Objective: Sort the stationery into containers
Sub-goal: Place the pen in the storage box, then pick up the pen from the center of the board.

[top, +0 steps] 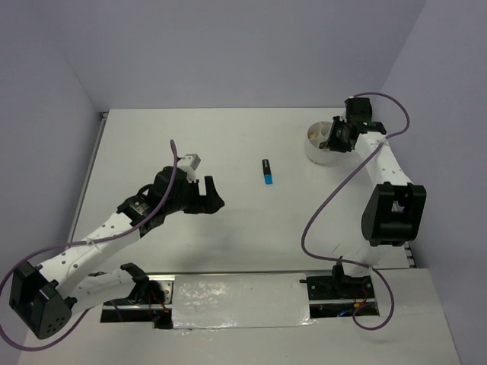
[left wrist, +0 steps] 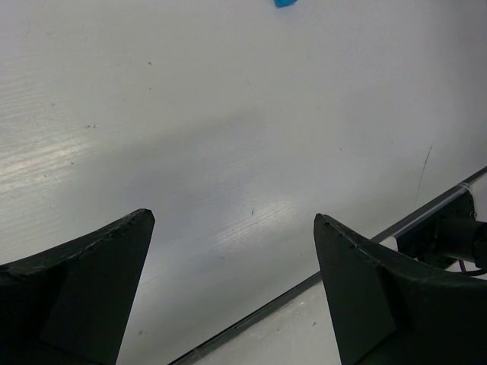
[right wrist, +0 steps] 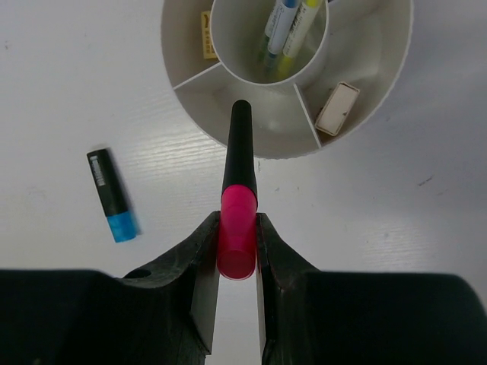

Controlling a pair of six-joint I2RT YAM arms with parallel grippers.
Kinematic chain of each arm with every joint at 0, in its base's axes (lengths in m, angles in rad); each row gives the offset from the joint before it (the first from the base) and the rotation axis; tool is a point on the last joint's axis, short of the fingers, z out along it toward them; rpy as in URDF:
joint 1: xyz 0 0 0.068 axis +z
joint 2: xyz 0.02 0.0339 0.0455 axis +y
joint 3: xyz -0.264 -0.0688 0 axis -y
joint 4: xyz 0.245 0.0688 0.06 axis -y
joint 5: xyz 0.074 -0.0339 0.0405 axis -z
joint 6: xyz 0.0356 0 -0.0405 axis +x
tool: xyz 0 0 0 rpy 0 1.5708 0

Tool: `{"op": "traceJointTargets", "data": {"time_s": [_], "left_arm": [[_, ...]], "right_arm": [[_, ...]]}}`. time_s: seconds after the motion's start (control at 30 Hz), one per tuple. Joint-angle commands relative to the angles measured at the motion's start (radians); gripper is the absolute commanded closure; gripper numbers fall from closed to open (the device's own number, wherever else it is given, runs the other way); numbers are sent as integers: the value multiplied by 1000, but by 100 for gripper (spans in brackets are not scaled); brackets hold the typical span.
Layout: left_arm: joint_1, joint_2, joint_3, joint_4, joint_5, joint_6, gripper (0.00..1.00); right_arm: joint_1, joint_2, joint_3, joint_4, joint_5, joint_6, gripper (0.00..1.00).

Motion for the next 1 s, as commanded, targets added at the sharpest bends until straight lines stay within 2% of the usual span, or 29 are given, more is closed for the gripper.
{"op": "traceJointTargets", "data": {"time_s": [0.0,0.03,0.2,0.27,0.33,0.5,0.53,0.67,0.8,0.97], "left_arm": [[-2,16,4,30,-26,-4,1],[-4,30,10,28,-26,-3,1],[-2,71,30,31,-26,-1,0],[-2,90,45,34,-25,-3,1],[-2,108,63,37,-26,1,1],[-2,175,118,49,-26,-1,1],[-2,191,131,53,-43,-6,1],[-27,313,235,5,-130,-39,2],[-68,527,432,-81,-272,-120,2],[-105,792,678,-136,-339,-87,3]], "right_arm": [[-5,37,61,1,-24,-12,82],[-5,43,66,-1,-23,-12,75],[-5,66,115,-28,0,-14,53],[-5,72,135,-36,2,-11,39],[-5,63,150,-50,17,-5,32],[0,-20,155,-58,26,12,29],[6,-43,144,-56,37,15,25],[87,-219,89,-36,86,23,24],[178,-374,-35,-2,129,60,23],[247,-610,-278,57,91,106,23]]}}
